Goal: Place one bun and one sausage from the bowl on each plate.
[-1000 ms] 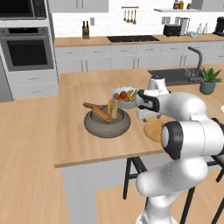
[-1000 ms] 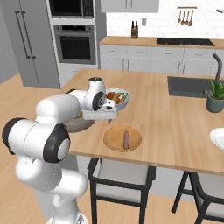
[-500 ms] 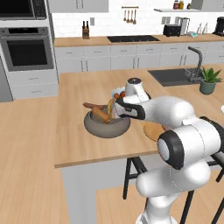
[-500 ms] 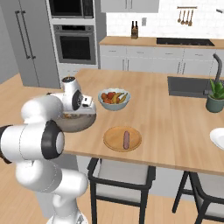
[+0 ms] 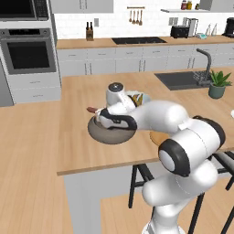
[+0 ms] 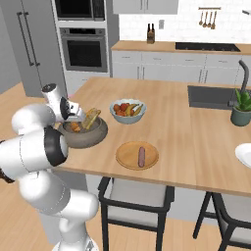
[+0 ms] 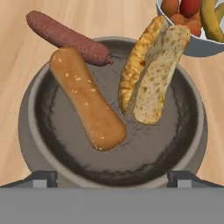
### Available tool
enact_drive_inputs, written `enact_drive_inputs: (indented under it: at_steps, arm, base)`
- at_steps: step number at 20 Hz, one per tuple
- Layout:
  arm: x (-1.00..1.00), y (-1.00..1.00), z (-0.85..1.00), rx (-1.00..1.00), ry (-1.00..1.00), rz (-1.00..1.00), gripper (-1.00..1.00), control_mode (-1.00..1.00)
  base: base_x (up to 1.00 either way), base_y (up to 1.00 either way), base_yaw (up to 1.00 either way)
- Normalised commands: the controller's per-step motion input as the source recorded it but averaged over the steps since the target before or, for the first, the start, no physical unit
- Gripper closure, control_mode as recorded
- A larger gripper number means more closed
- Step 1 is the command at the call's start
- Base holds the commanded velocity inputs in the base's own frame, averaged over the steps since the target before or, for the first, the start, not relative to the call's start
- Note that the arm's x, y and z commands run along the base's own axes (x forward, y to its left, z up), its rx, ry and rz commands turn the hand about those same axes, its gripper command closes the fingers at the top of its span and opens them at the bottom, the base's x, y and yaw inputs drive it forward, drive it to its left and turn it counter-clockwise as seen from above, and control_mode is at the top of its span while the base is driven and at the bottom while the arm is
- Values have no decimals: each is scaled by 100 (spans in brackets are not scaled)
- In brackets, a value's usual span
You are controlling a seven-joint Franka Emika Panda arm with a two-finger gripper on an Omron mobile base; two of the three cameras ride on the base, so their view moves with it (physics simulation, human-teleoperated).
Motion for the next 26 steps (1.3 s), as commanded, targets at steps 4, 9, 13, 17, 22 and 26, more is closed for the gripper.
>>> enact_drive_inputs:
  at_steps: [4,9,13,17,22,26]
  arm:
    - [52,49,1,0,-1,6,-100,-100]
    - [57,6,0,0,18,15,-100,-100]
    - [19,0,0,0,12,8,-100,-100]
    - [-2,0,-11,0,0,0,-100,-100]
    - [-2,0,-43,-4,1,0,-100,-100]
    - [0,0,-39,-3,1,0,-100,-100]
  base:
    - [0,0,0]
    - [0,0,0]
    - [0,0,0]
    - [0,0,0]
    - [0,0,0]
    - [0,0,0]
